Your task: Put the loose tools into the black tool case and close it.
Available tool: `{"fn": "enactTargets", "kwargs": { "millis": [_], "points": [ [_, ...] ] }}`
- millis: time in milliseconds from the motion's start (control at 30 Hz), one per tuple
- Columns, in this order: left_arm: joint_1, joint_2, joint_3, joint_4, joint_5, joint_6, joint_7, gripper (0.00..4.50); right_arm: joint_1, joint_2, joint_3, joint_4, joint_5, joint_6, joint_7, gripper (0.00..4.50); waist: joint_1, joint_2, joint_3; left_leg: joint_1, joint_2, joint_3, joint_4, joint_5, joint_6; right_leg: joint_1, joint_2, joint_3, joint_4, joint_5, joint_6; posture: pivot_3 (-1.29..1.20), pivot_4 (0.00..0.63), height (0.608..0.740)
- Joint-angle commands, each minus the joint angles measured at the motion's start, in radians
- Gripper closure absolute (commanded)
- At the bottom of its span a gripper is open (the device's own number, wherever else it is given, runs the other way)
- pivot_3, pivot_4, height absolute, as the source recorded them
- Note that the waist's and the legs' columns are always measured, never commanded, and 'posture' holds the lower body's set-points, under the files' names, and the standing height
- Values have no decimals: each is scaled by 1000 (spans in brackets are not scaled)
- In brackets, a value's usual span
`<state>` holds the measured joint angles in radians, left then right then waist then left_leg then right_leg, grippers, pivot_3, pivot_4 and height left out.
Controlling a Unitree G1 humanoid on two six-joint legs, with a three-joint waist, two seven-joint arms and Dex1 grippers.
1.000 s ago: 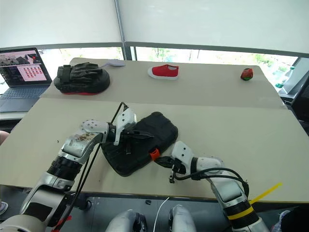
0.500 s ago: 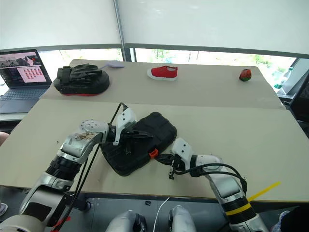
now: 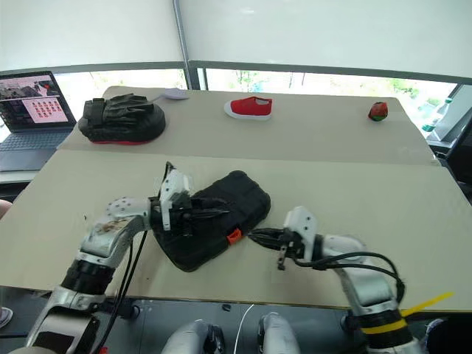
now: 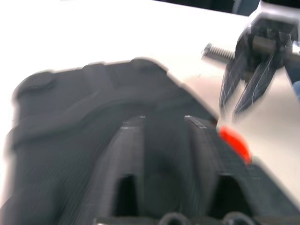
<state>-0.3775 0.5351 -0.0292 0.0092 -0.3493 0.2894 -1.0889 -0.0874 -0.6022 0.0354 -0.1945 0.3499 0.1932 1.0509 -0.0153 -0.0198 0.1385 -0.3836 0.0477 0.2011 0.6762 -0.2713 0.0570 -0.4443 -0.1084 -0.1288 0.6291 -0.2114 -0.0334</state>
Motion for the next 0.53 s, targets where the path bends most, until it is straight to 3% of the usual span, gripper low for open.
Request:
{"fn": "enactTargets", "kwargs": {
  "millis": [33, 167, 267, 400, 533],
  "points": [
    [101, 71, 132, -7, 45, -88, 94, 1276, 13, -57, -87, 49, -9, -142, 42, 2313, 2, 0, 1, -1, 0, -1, 0, 0, 0, 0, 0, -1, 0, 0, -1, 0, 150, 740],
    [237, 141, 269, -27, 19, -90, 134, 4, -9, -88, -155, 196, -37, -289, 40, 957, 4, 0, 3, -2, 0, -1, 0, -3, 4, -1, -1, -2, -1, -1, 0, 0, 150, 740],
    [343, 170, 342, -5, 33, -131, 161, 0, -33, -107, -167, 313, -62, -394, 64, 39, 3, 3, 6, -1, 0, -1, 0, -4, 5, 0, -2, -2, -1, -1, 0, 0, 150, 740],
    [439, 177, 398, 34, 52, -185, 202, 0, -72, -117, -166, 422, -60, -468, 98, 39, 5, 2, 11, -6, -1, 0, 0, -3, 3, -8, -2, -2, -1, 0, 0, 0, 150, 740],
    [442, 146, 415, 27, 42, -202, 265, 0, -80, -106, -156, 466, -63, -512, 108, 39, 17, 1, 13, -12, -1, -1, 1, 0, -2, -12, -3, -5, 0, 0, -1, 0, 150, 740]
  ]
}}
